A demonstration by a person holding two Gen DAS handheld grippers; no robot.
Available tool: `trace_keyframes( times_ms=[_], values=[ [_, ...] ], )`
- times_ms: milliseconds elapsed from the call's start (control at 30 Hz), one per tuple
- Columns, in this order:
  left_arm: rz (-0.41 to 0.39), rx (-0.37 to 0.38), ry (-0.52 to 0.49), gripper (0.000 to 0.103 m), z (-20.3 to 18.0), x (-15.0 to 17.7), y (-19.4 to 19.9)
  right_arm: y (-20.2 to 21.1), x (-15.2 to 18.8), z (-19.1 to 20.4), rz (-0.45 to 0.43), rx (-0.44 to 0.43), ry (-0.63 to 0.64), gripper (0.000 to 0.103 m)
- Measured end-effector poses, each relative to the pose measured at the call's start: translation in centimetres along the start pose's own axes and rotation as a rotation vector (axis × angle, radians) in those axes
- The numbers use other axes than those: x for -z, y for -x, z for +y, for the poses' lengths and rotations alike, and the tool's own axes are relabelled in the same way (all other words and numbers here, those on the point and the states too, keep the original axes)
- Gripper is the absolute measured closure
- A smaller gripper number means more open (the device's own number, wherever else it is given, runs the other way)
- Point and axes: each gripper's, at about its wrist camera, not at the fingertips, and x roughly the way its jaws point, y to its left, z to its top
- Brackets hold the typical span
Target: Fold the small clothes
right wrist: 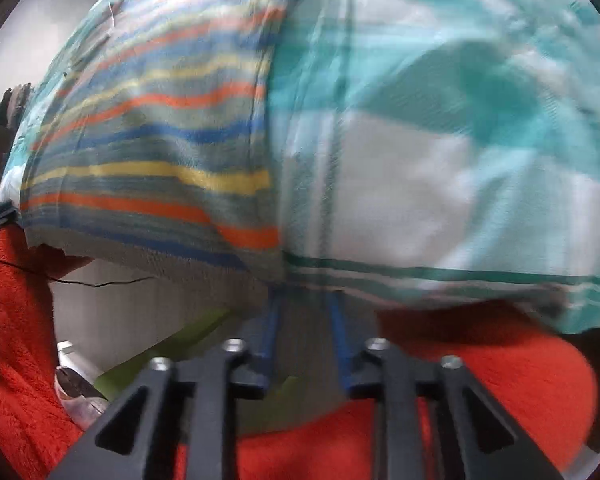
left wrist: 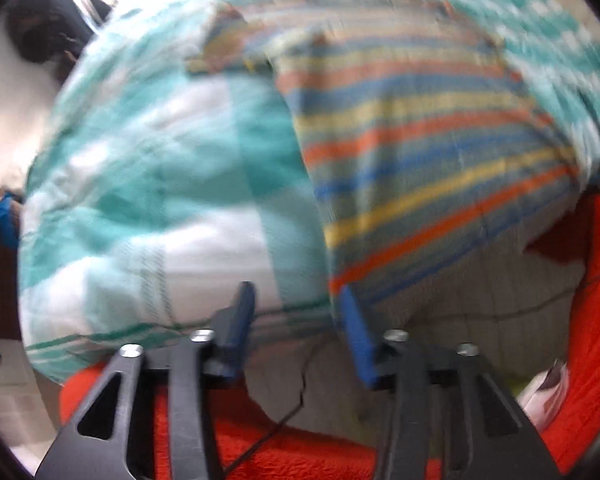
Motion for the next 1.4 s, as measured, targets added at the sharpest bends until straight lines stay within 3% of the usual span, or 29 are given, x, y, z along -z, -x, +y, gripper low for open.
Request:
trace_keyframes(
  times_ms=[100, 233, 300, 367, 467, 533, 633, 700, 733, 767, 833, 900, 1033, 1067, 1100, 1133, 1267, 1400],
  values=[
    [-0.115, -0.011, -0.001, 0.036, -1.0, -1.9, 1.1, 3.8, -0.9, 0.9, -0.137, 0.007, 0.012, 0.073],
    [-0.174, -0.026, -0.074, 0.030, -4.5, -4.2, -1.6, 3.7, -2.9, 4.4, -0.261, -0.139, -0.010, 0.059],
    [-0.112, -0.083, -0.167, 0.029, -6.9, -4.3, -4.9, 1.8, -3.2, 5.3, -0.254, -0.204, -0.018, 0.058],
    [-0.066, -0.151, -0.271, 0.029, -8.3, -3.0, -6.9, -1.2, -2.7, 5.9, -0.169, -0.189, -0.032, 0.058],
    [-0.046, -0.140, -0.354, 0.027, -8.0, -1.1, -5.2, -3.1, -0.6, 5.9, -0.130, -0.135, -0.035, 0.058],
    [-0.060, -0.111, -0.353, 0.027, -6.7, -2.1, -2.8, -3.3, 0.2, 5.5, -0.135, -0.143, -0.054, 0.058],
    [-0.204, -0.110, -0.284, 0.022, -4.2, -8.2, 1.0, -2.8, -0.3, 4.9, -0.183, -0.144, -0.081, 0.057],
    [-0.293, -0.116, -0.215, 0.007, -2.8, -12.5, 1.8, -2.6, -0.2, 4.5, -0.197, -0.158, -0.097, 0.056],
    [-0.324, -0.116, -0.192, 0.005, -2.4, -14.3, 1.5, -2.3, -0.1, 5.0, -0.197, -0.157, -0.101, 0.056],
    [-0.326, -0.115, -0.190, 0.005, -2.4, -16.4, 0.3, -2.3, 0.0, 5.0, -0.198, -0.157, -0.101, 0.056],
    [-0.240, -0.123, -0.214, 0.006, -2.6, -19.4, -4.2, -2.1, 0.3, 4.5, -0.207, -0.160, -0.108, 0.056],
    [-0.154, -0.162, -0.258, 0.019, -3.0, -20.7, -9.3, -1.9, 0.7, 4.2, -0.210, -0.158, -0.108, 0.056],
    [-0.069, -0.220, -0.284, 0.046, -3.0, -20.8, -14.6, -2.1, 0.7, 4.5, -0.210, -0.150, -0.099, 0.056],
    [-0.073, -0.202, -0.255, 0.061, -2.5, -20.8, -14.7, -2.1, 0.6, 4.7, -0.212, -0.148, -0.097, 0.056],
    [-0.078, -0.163, -0.206, 0.088, -1.6, -20.8, -14.4, -2.2, 0.5, 4.9, -0.212, -0.146, -0.098, 0.056],
    [-0.079, -0.127, -0.146, 0.101, -0.6, -21.0, -14.2, -2.2, 0.4, 4.9, -0.214, -0.145, -0.098, 0.056],
    [-0.181, -0.037, 0.056, 0.101, 3.9, -20.9, -10.0, -2.1, 0.1, 4.8, -0.224, -0.147, -0.106, 0.056],
    [-0.270, -0.027, 0.393, 0.101, 14.3, -19.9, -6.2, -2.0, 0.2, 5.0, -0.229, -0.134, -0.096, 0.056]
  ],
)
